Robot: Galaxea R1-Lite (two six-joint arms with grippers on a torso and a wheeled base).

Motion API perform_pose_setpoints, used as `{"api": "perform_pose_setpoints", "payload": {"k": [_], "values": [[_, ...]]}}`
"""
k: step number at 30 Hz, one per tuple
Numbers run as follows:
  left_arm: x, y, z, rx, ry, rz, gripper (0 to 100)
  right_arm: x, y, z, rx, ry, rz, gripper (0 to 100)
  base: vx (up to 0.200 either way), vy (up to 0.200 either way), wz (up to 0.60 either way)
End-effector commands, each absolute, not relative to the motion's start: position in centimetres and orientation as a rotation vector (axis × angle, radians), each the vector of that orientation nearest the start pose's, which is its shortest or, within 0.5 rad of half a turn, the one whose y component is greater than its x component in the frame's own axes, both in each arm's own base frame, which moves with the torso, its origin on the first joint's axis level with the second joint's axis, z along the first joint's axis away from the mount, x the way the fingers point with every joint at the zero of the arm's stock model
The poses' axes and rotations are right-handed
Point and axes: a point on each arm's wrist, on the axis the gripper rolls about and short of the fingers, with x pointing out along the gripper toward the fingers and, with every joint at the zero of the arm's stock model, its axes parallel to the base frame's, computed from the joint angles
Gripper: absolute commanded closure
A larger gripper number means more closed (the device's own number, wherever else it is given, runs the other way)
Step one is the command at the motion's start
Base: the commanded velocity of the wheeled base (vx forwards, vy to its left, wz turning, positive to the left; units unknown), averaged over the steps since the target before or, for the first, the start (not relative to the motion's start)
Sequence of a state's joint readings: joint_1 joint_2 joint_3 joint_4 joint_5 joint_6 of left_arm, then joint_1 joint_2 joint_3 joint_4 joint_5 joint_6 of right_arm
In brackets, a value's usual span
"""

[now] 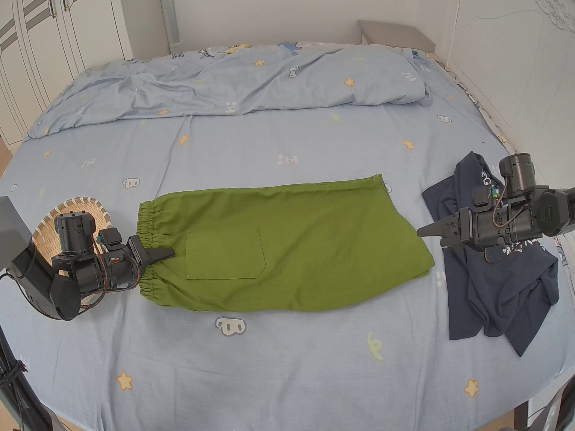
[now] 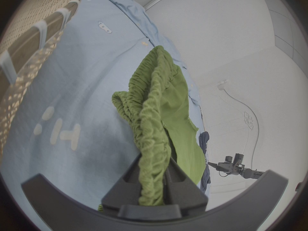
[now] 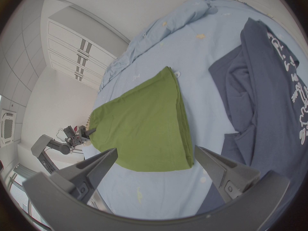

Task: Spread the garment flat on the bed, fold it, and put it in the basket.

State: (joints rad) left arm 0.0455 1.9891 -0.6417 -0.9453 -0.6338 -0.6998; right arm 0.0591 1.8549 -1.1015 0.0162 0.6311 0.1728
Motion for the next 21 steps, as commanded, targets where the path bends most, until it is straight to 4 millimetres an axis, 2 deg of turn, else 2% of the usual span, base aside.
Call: {"api": "perform_pose_setpoints", "payload": {"k": [1,10,21], "values": [[32.2,0.3,9.5,-0.798,0.54,-0.442,100,34.9,3.1,12.3,0.39,0.886,0.595,0,0.0,0.0,0.0],[32.3,1.1,9.8,-0.801,0.521,-0.423,100,36.8,3.2,10.5,0.424,0.914,0.64,0,0.0,0.0,0.0],[32.4,1.4,9.8,-0.803,0.518,-0.417,100,37.3,4.3,9.1,0.45,0.959,0.697,0,0.0,0.0,0.0]]}}
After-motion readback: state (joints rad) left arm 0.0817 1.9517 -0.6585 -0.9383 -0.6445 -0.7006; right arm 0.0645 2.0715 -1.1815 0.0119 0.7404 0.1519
